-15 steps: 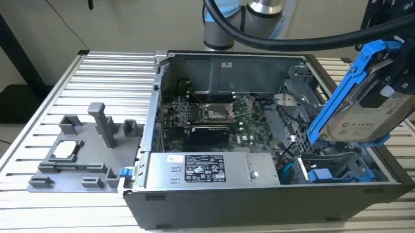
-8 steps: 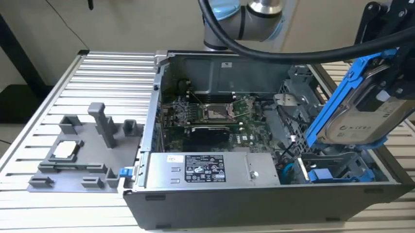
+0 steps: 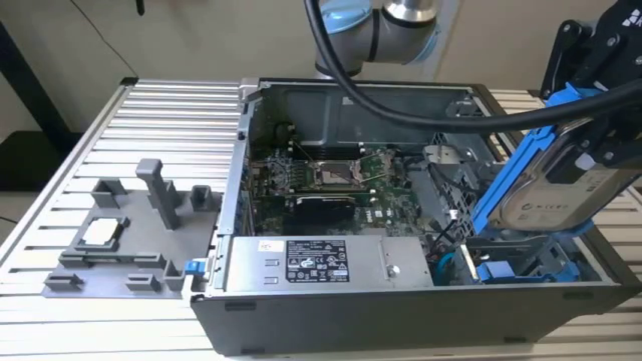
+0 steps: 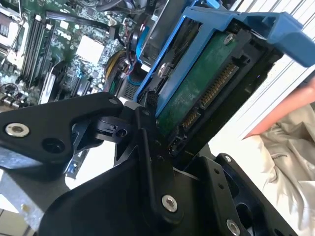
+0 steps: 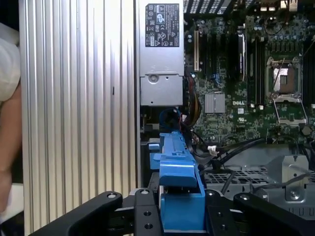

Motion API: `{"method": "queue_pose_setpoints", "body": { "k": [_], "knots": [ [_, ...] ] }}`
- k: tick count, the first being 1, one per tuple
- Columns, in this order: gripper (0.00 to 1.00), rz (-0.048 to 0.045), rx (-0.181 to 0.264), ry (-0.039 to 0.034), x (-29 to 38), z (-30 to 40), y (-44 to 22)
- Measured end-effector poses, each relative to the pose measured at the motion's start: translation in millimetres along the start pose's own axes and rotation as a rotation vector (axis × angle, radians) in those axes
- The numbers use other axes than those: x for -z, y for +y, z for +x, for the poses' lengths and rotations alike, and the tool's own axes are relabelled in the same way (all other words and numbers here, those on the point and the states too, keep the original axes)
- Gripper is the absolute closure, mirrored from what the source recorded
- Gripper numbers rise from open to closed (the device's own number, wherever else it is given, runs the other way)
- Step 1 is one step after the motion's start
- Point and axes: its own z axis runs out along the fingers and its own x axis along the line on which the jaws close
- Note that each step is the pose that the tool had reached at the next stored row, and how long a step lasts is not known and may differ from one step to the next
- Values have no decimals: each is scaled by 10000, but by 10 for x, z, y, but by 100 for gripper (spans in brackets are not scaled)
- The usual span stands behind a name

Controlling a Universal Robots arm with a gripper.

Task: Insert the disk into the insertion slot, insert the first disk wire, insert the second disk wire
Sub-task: 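Insert the disk into the insertion slot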

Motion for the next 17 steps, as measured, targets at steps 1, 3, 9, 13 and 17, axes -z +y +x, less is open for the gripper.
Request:
{"method": "queue_pose_setpoints", "body": {
  "k": [1, 3, 9, 13, 17],
  "knots": [
    [67, 0, 0, 1, -12, 0, -4],
    [67, 0, -1, 1, -30, 0, -9],
    [67, 0, -1, 0, -81, 0, -21],
    [67, 1, 0, -2, -108, 0, -23],
    [67, 1, 2, -4, -144, -1, -33]
  ]
}}
